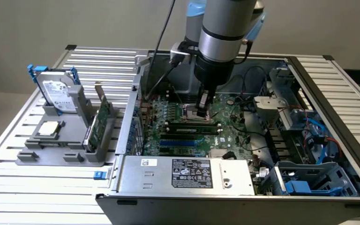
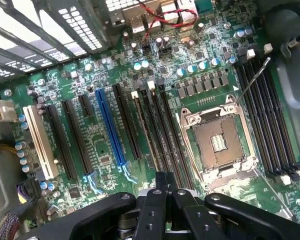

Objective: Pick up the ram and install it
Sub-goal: 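Press down the ram until it locks into place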

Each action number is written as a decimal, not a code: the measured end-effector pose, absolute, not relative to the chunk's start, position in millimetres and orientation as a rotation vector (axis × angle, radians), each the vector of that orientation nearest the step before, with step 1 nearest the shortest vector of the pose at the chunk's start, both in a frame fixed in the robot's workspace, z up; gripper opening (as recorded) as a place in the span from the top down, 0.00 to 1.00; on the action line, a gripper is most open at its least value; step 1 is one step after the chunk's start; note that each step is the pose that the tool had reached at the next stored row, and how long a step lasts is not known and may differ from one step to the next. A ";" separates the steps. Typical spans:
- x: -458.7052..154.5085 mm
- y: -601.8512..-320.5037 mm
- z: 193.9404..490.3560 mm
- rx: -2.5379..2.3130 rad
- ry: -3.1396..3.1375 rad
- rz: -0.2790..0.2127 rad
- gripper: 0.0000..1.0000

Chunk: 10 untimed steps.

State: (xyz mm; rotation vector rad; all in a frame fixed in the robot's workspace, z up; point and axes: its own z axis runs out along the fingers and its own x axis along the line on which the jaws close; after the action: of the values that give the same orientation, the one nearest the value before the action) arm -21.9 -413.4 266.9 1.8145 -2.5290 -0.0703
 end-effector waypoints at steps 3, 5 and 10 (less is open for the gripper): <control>-21.9 -413.4 266.8 1.761 -2.566 -0.067 0.89; -21.9 -413.4 266.8 1.727 -2.589 -0.066 0.89; -21.9 -413.3 266.8 1.636 -2.646 -0.061 0.89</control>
State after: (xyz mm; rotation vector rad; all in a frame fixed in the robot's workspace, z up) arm -21.9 -413.3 266.8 1.6357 -2.6457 -0.0614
